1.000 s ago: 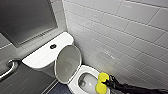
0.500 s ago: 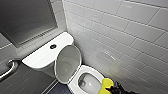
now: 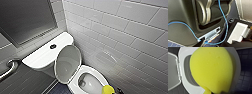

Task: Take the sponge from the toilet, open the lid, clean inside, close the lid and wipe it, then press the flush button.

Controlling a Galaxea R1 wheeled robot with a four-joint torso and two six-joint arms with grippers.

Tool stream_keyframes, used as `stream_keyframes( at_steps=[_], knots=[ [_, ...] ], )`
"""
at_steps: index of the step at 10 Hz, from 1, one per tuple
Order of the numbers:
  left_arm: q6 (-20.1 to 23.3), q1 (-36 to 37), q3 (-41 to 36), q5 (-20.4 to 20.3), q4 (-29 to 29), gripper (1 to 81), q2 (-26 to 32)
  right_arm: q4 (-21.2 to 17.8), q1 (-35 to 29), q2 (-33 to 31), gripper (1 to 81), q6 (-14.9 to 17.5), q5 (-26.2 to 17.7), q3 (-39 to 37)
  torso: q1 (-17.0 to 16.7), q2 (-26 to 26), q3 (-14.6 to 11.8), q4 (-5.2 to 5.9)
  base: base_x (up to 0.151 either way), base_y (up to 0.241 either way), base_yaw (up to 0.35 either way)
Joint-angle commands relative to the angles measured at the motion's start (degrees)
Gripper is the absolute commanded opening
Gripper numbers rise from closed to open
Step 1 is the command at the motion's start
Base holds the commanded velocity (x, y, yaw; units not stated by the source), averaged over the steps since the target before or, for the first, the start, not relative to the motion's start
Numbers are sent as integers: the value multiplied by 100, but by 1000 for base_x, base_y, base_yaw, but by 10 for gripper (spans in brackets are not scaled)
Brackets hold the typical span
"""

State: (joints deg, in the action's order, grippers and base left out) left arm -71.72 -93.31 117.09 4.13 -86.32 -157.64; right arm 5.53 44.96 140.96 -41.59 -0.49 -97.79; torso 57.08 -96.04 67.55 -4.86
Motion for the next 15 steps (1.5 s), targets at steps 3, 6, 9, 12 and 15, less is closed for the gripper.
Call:
stream_keyframes(
  at_steps=[3, 6, 9, 12, 15],
  knots=[
    [53, -167, -142, 132, -60, 811, -32, 703, -982, -540, 10, -7, -1322, 701, 0, 0, 0, 0, 0, 0, 0],
    [53, -166, -142, 132, -60, 811, -67, 712, -1651, -427, 10, -15, -1778, 736, 0, 0, 2, 0, 0, 0, 0],
    [53, -140, -134, 140, -60, 811, -84, 703, -2064, 161, 10, -15, -2209, 482, 0, 0, 2, 0, 0, 0, 0],
    [44, -122, -134, 140, -60, 811, -84, 659, -2381, 524, 10, -59, -2219, 288, 0, 0, 2, 0, 0, 0, 0],
    [53, -114, -134, 132, -51, 811, -67, 659, -2618, 743, 10, -182, -2219, 236, 0, 0, 2, 550, 0, 0, 0]
  ],
)
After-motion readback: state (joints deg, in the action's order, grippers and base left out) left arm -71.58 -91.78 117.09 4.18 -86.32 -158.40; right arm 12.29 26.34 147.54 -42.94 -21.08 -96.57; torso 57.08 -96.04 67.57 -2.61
